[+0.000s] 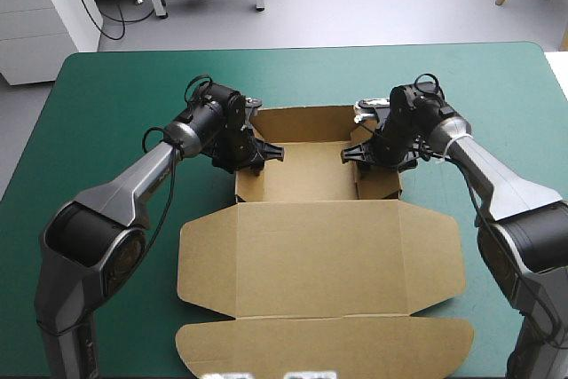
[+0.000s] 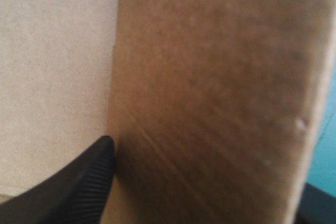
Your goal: Fold the box
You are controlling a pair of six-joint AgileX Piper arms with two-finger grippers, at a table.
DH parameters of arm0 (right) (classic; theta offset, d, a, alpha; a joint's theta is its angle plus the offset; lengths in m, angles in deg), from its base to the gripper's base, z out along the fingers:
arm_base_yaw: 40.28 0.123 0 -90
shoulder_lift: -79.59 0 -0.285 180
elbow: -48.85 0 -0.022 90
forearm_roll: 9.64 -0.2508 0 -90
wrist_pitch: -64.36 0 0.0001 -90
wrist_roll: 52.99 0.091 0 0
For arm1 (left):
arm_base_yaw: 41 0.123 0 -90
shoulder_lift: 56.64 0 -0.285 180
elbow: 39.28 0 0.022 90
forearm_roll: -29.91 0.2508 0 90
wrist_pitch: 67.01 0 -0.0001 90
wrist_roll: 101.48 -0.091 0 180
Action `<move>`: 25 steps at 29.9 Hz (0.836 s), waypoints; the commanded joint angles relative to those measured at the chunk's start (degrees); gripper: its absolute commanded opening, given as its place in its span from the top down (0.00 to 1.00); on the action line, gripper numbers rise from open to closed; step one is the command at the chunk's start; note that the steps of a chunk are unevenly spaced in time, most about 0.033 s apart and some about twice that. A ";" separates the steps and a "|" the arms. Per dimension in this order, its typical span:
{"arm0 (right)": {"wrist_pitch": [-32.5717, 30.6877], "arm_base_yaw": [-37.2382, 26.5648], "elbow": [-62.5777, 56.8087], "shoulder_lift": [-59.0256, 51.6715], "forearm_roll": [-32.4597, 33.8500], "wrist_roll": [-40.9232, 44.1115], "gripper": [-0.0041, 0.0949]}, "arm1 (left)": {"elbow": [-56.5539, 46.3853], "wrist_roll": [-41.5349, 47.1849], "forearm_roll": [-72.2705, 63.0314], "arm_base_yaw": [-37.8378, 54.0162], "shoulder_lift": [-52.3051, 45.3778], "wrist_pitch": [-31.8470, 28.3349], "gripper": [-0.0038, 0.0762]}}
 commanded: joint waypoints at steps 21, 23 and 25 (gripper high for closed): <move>-0.50 -0.01 8.10 -17.31 14.04 2.89 0.13 | 26.06 -2.00 7.07 0.07 -10.40 6.93 0.26; -0.88 -0.01 8.10 -18.97 14.04 2.97 0.13 | 26.06 -2.71 7.33 0.07 -13.02 6.93 0.31; -2.02 -0.01 7.99 -20.42 13.80 3.12 0.13 | 26.06 -4.82 6.85 0.07 -15.92 6.93 0.42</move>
